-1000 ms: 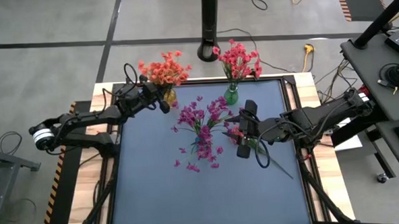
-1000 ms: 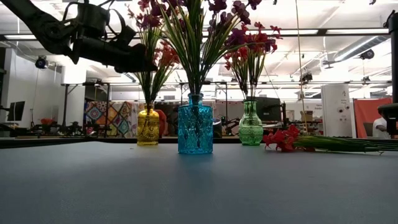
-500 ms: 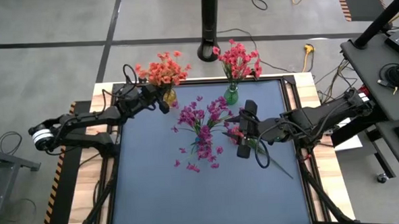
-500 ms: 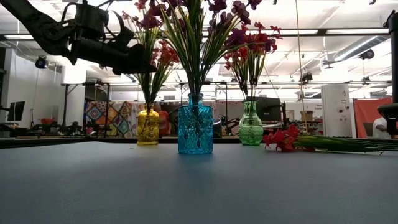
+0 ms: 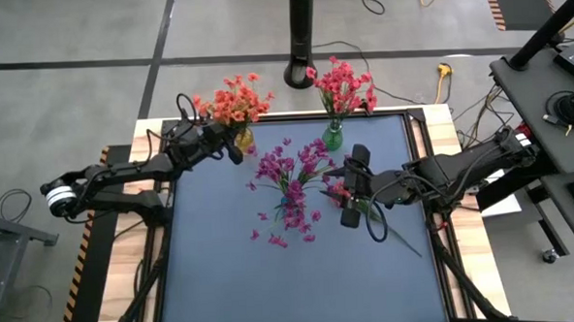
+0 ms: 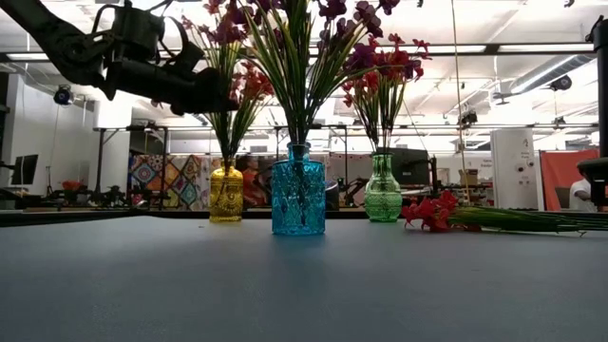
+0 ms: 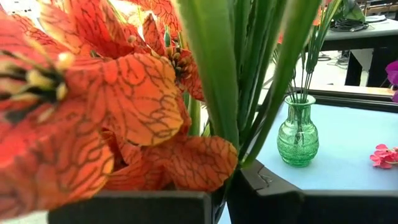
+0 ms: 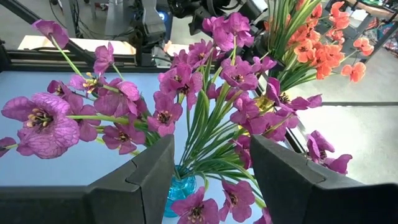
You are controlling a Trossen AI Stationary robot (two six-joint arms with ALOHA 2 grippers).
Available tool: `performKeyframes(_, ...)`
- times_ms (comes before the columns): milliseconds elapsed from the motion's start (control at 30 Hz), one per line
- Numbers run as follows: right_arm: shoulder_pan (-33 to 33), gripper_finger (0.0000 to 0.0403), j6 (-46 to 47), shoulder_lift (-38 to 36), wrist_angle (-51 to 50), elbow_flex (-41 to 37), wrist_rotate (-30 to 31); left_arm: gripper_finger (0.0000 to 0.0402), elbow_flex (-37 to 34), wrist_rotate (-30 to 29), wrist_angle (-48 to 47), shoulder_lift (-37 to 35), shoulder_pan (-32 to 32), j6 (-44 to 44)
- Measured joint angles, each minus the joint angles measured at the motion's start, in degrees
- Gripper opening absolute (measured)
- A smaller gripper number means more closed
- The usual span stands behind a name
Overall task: Sort flowers into vase by color
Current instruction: Put the orange flower into the yellow vase
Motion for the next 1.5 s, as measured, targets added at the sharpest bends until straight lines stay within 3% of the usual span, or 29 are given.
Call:
performKeyframes(633,0.0,0.0203,0.9,0.0,0.0,0.0,0.0,0.0,0.7,-0.5,-0.3,0.1,0.1,-4.4)
performKeyframes(1033,0.0,0.0203,1.0,0.0,0.0,0.0,0.0,0.0,3.0,-5.2,-8.2,0.5,0.2,-7.7)
performKeyframes(1500,0.0,0.0203,1.0,0.0,0.0,0.0,0.0,0.0,3.7,-5.5,-4.4,5.8,0.4,-5.2)
